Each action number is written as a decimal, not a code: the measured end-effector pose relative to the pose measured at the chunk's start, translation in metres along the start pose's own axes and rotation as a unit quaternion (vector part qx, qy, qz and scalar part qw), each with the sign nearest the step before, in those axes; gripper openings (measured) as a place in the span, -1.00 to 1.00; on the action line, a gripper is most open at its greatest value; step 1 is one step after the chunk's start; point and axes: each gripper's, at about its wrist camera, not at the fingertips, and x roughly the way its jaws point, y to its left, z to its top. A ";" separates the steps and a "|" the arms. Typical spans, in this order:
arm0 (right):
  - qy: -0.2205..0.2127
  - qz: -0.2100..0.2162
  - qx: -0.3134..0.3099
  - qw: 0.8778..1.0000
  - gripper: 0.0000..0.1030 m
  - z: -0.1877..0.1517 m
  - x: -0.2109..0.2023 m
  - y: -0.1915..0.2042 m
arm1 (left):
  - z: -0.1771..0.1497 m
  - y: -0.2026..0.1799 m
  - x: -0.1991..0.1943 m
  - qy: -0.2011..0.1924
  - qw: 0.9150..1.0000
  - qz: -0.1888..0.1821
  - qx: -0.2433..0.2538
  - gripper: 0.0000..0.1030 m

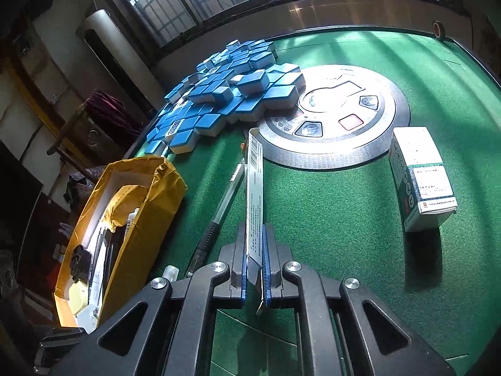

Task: Organize objects
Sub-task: 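Grasp the clear white-cap pen with the left gripper while the right gripper grasps the white tube box, then carry the pen and tube box into the tray and open both grippers, then grasp the small white medicine box with the right gripper, then grasp the clear black-grip pen with the left gripper while the right gripper holds the box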

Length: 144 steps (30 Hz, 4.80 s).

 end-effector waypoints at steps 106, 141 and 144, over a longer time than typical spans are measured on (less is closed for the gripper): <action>-0.020 -0.117 0.054 0.991 -0.40 0.029 -0.027 -0.096 | 0.083 -0.023 0.085 0.036 0.991 0.121 0.051 -0.14; 0.010 -0.039 0.034 0.999 -0.42 0.018 -0.016 -0.073 | 0.022 -0.029 0.060 0.047 0.996 0.064 0.043 -0.79; 0.010 -0.041 0.032 0.999 -0.42 0.019 -0.016 -0.073 | 0.022 -0.032 0.062 0.043 0.995 0.073 0.054 -0.79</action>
